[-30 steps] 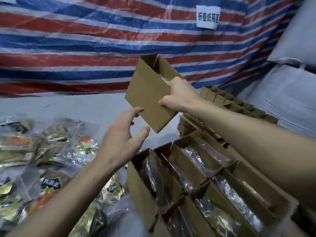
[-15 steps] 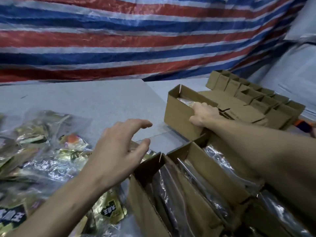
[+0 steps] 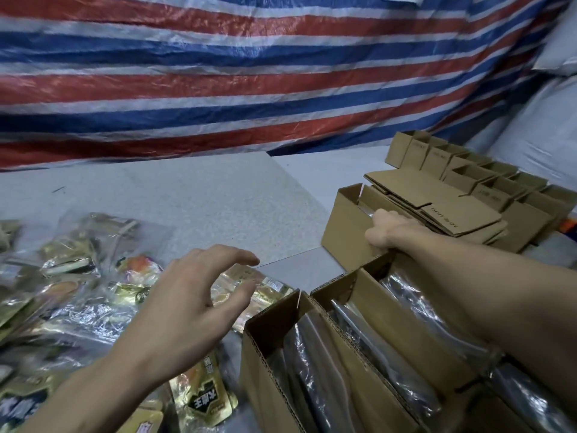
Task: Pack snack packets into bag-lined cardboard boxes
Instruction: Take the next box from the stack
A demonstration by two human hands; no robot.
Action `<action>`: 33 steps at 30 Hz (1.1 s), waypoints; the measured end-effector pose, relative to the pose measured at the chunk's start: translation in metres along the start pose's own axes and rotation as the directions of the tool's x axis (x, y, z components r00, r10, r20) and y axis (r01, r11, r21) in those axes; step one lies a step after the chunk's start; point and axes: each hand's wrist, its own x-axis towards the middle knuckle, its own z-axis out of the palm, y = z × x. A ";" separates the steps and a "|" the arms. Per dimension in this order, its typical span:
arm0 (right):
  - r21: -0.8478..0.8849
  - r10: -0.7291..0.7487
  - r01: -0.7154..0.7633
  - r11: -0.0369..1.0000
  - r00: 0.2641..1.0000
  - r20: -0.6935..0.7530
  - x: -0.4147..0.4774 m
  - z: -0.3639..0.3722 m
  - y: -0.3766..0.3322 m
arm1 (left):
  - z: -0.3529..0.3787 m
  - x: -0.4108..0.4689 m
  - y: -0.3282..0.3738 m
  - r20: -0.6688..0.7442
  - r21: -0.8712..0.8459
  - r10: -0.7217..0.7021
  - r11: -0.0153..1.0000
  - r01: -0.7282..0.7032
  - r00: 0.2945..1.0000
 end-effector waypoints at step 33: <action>0.695 -0.922 0.713 0.096 0.327 -0.209 -0.370 -0.096 -0.266 | -0.343 -0.288 0.008 -0.562 0.557 -0.217 0.614 0.559 0.798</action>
